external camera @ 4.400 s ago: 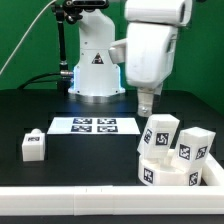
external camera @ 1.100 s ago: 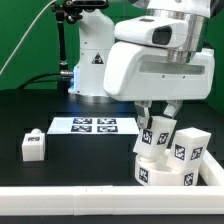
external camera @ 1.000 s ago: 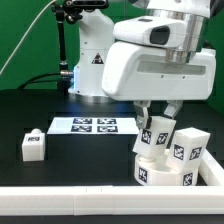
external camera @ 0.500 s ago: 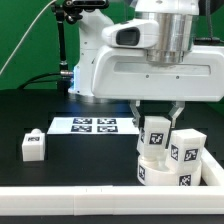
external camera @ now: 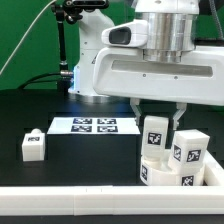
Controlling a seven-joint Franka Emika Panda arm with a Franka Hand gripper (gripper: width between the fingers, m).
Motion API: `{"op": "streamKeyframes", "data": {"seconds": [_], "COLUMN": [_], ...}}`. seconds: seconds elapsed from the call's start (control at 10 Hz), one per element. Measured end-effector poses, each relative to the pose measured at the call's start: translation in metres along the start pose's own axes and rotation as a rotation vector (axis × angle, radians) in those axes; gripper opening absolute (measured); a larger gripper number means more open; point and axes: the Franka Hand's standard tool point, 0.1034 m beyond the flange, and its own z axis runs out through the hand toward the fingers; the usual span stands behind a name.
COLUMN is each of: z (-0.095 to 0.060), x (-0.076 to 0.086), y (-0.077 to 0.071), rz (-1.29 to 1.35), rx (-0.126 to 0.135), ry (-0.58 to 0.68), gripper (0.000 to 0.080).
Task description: Assemble stool
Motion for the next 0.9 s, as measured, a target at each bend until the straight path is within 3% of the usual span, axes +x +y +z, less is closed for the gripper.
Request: {"op": "streamKeyframes", "data": {"seconds": [0.2, 0.6, 0.9], "z": [0.0001, 0.0007, 0.0006], "x": [-0.0001, -0.0003, -0.0012], "y": [0.0000, -0.0014, -0.0044], "rz": [0.147, 0.633, 0.841], "rx": [0.002, 0.055, 0.076], "ry": [-0.001, 0.010, 0.009], "gripper": [0.0338, 0.0338, 0.0338]}}
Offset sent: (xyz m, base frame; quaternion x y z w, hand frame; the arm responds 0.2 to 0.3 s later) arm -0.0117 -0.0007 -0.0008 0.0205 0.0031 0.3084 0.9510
